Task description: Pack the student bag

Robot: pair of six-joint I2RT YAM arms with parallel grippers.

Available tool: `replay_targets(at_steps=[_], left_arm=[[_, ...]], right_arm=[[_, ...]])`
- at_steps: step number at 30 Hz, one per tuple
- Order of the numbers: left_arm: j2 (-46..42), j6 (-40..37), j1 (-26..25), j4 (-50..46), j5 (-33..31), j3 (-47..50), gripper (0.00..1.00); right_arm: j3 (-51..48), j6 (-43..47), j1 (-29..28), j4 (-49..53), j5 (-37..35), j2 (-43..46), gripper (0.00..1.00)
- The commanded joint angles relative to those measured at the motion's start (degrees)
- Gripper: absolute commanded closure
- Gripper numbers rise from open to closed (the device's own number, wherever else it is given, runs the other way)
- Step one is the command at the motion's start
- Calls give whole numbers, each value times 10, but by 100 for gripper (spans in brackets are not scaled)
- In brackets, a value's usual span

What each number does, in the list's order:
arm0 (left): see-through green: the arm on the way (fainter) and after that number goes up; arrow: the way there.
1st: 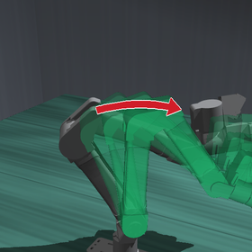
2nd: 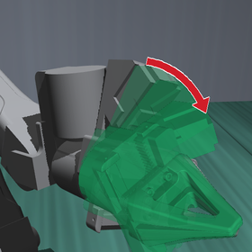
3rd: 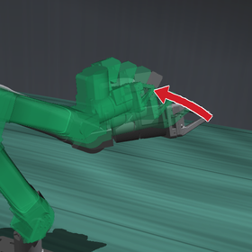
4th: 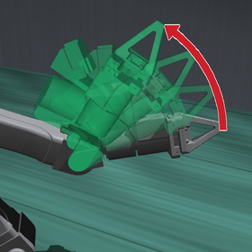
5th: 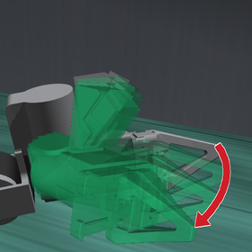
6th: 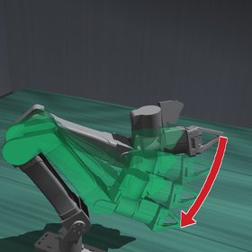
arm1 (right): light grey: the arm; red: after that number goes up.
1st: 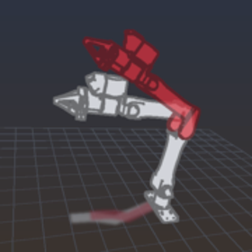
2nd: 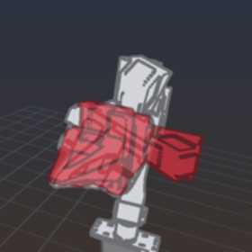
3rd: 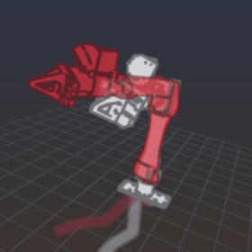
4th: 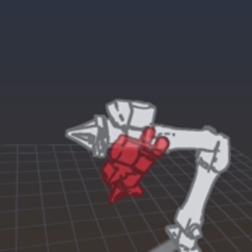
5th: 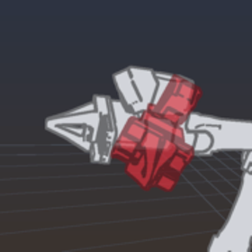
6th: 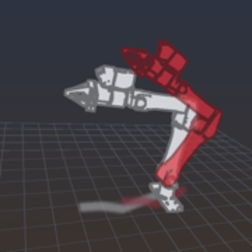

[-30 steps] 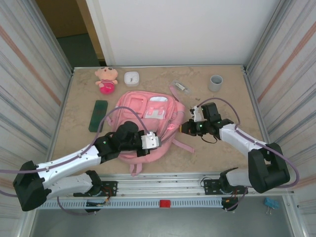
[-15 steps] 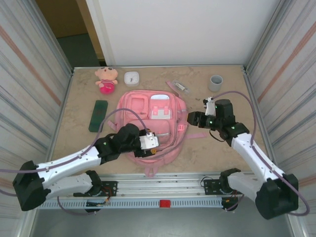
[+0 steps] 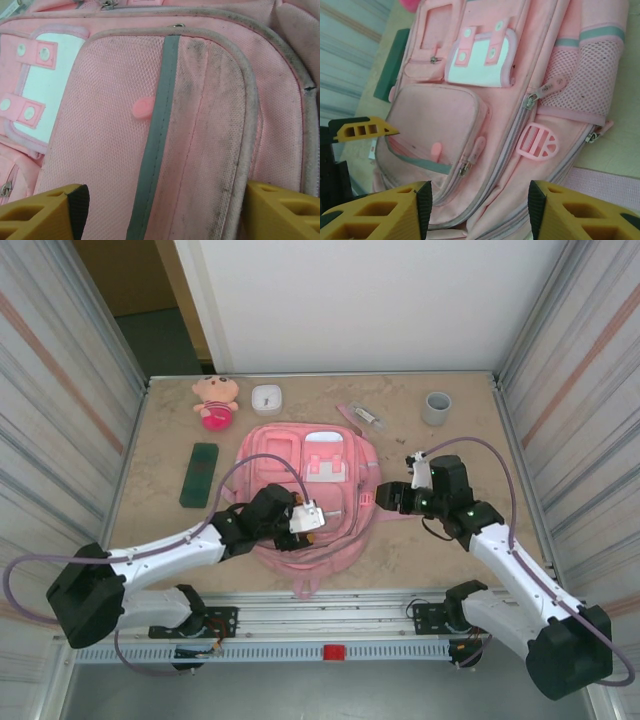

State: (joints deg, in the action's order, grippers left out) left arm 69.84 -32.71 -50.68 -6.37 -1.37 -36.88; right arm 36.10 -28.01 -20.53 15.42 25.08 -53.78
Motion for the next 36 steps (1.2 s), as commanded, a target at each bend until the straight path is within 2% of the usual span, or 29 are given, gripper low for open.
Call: replay_targets(at_steps=[1,3,4,8,12,14,19,22,26,30,36], left_arm=[[11,-22,4,22,5,-5,21],[19,-22,4,28,4,-2,22],[22,-22,5,32,3,-1,26],[28,-19,6,35,21,-3,55],[-1,-12,18,51,84,9,84],[-24,-3,31,69,124,23,92],[-85,40,81,123,227,61,96],[-110,66,111,147,265,75,97],[-125,74,123,146,283,76,97],[-132,74,124,141,294,78,97],[-147,83,133,145,304,88,97]], right_arm=[[-3,-5,-5,-9,-5,-9,46],[-2,-5,-8,-14,0,-16,45],[-2,-4,-9,-17,3,-21,45],[0,5,-15,-23,12,-26,44],[1,22,-15,-26,18,-46,42],[3,30,-15,-32,22,-53,39],[21,54,-15,-54,44,-94,32],[45,72,-12,-59,53,-137,26],[78,88,-7,-77,87,-198,18],[119,102,-5,-91,124,-266,15],[172,131,2,-88,138,-354,13]])
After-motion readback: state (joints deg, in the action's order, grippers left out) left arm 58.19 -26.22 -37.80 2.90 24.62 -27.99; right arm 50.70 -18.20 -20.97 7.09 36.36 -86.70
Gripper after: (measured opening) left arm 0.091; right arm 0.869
